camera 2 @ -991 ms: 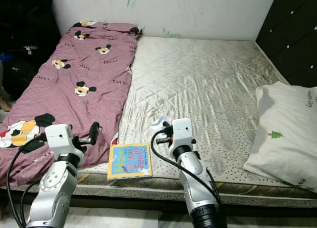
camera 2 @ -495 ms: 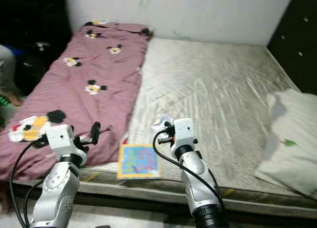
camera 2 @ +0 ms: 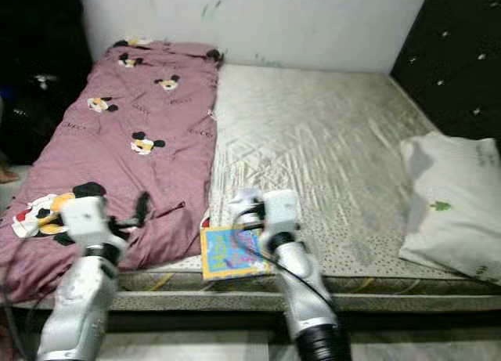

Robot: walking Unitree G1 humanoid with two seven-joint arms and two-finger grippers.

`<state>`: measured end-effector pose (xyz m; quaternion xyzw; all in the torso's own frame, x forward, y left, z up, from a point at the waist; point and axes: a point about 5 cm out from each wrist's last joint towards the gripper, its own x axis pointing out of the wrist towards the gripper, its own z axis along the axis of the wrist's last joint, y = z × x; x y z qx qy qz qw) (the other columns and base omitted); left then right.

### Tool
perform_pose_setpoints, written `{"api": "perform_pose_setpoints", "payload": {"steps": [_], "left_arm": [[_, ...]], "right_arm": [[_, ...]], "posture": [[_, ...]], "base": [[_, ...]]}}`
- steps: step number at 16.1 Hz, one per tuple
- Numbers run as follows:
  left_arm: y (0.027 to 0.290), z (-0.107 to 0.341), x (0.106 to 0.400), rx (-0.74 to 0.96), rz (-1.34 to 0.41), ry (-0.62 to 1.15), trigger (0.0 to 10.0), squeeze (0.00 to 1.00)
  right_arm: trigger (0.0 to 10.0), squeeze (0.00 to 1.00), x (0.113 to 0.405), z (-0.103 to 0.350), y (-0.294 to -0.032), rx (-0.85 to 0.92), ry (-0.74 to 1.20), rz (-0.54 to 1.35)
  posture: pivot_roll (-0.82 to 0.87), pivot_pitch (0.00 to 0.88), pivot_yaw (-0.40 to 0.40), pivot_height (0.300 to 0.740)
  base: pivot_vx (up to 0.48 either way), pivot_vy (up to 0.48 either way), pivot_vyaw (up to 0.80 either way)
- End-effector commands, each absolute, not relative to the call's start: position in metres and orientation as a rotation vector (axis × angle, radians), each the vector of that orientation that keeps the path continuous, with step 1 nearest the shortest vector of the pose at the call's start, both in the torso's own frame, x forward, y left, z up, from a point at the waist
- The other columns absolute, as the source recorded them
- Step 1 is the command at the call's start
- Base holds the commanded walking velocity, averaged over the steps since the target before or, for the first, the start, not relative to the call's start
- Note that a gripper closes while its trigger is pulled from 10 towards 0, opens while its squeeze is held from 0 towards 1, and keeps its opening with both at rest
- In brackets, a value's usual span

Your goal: Clean up the room

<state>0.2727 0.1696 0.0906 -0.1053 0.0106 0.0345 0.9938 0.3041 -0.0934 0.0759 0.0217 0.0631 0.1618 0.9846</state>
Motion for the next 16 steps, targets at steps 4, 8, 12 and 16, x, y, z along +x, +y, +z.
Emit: {"api": "perform_pose_setpoints", "payload": {"steps": [4,8,12,16], "left_arm": [[0.1618,0.0929,0.2725,-0.226,0.041,0.008,10.0,0.00],[0.1617,0.0928,0.2730,-0.229,0.036,0.007,10.0,0.00],[0.1618,0.0928,0.2737,-0.228,0.040,0.008,10.0,0.00],[0.1630,0.0925,0.2744,-0.227,0.050,0.010,10.0,0.00]], "right_arm": [[10.0,0.00,0.3083,0.0797,-0.1019,0.034,0.121,0.306],[10.0,0.00,0.3089,0.0799,-0.1018,0.032,0.121,0.304],[10.0,0.00,0.3097,0.0806,-0.1018,0.031,0.119,0.304],[10.0,0.00,0.3105,0.0814,-0.1021,0.029,0.115,0.299]], "posture": [[0.01,0.027,-0.039,0.740],[0.01,0.028,-0.038,0.740],[0.01,0.029,-0.039,0.740],[0.01,0.028,-0.037,0.740]], "base": [[0.318,0.000,0.00],[0.367,0.000,0.00],[0.375,0.000,0.00],[0.366,0.000,0.00]]}}
